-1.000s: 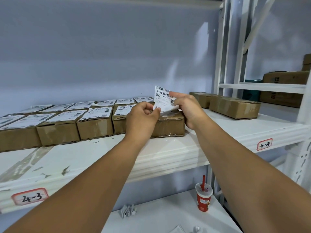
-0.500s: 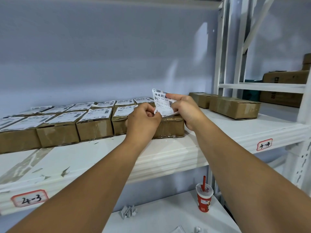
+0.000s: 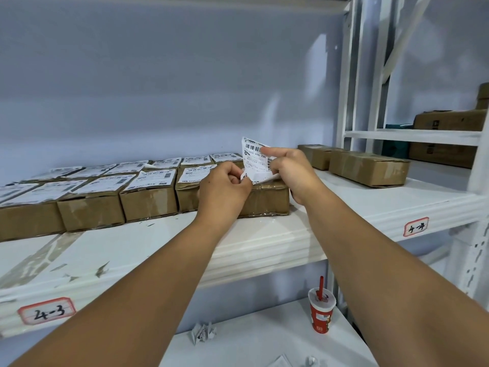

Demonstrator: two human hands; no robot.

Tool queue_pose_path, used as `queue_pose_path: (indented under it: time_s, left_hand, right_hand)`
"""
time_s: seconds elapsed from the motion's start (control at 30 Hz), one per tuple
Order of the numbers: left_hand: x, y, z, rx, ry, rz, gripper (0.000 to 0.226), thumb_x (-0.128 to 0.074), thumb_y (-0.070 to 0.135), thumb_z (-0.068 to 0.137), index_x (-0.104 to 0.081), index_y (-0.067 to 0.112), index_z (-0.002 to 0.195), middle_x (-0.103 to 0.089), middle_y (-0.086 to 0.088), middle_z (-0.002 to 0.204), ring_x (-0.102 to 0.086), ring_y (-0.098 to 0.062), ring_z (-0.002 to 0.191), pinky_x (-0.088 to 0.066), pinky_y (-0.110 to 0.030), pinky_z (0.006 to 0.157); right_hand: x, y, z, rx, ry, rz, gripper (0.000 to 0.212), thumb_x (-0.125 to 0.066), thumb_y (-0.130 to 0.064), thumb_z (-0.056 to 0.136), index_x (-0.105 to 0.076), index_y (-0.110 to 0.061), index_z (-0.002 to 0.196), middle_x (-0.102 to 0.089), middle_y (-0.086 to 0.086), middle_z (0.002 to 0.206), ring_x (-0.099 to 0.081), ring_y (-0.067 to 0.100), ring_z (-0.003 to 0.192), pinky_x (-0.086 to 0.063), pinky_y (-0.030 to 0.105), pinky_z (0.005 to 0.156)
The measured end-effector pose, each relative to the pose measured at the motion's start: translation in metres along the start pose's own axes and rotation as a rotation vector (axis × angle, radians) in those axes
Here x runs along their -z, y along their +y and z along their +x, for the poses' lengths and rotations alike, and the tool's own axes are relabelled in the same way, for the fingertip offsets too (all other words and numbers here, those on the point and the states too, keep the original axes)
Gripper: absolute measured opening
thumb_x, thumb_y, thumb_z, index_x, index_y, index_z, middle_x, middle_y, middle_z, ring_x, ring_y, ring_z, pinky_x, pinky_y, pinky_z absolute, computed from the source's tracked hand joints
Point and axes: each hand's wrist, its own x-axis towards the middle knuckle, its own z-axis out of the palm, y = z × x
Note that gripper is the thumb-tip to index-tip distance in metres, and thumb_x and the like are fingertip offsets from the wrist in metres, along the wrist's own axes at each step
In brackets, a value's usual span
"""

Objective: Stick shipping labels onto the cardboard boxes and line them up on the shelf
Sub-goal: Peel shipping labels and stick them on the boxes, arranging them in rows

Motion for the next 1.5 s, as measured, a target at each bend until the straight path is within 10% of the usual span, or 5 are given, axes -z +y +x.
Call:
queue_pose_path:
  time_s: [0.6, 0.93, 1.2, 1.5]
  left_hand:
    - [-0.0012, -0.0032, 0.0026, 0.021, -0.006, -0.014, 0.021, -0.063, 0.020, 0.082, -0.051, 0.022, 0.065, -0.045, 0.008, 0.054, -0.043, -0.013, 0.056, -0.035, -0.029, 0.068]
    - [-0.0010, -0.0053, 0.0032, 0.024, -0.028, -0.034, 0.019, -0.064, 0.020, 0.082, -0.053, 0.022, 0.067, -0.044, 0.008, 0.053, -0.043, -0.014, 0.055, -0.036, -0.028, 0.067]
    - [-0.0023, -0.0060, 0.0045, 0.034, -0.020, 0.006, 0.019, -0.065, 0.026, 0.080, -0.052, 0.024, 0.067, -0.045, 0.009, 0.053, -0.045, -0.014, 0.058, -0.039, -0.035, 0.075]
    - [-0.0027, -0.0077, 0.0053, 0.181, -0.095, -0.068, 0.029, -0.055, 0.063, 0.047, -0.056, 0.037, 0.061, -0.046, 0.010, 0.056, -0.057, -0.036, 0.079, -0.045, -0.060, 0.088]
  right_hand:
    - [-0.0005, -0.0014, -0.0041, 0.041, -0.053, 0.008, 0.044, -0.042, 0.012, 0.082, -0.067, -0.008, 0.111, -0.067, 0.015, 0.108, -0.066, 0.025, 0.091, -0.055, 0.024, 0.073]
    - [0.0015, -0.0002, -0.0035, 0.044, -0.084, -0.079, 0.046, -0.043, 0.008, 0.075, -0.072, -0.022, 0.094, -0.070, 0.016, 0.107, -0.065, 0.029, 0.094, -0.050, 0.038, 0.092]
    - [0.0014, -0.0016, -0.0062, 0.075, -0.092, -0.144, 0.046, -0.042, 0.011, 0.075, -0.071, -0.017, 0.096, -0.061, -0.008, 0.065, -0.050, 0.006, 0.050, -0.040, 0.018, 0.051]
    - [-0.0002, -0.0002, -0.0058, 0.036, -0.110, -0.105, 0.042, -0.042, 0.011, 0.074, -0.071, -0.015, 0.090, -0.068, 0.011, 0.097, -0.064, 0.018, 0.078, -0.048, 0.019, 0.062]
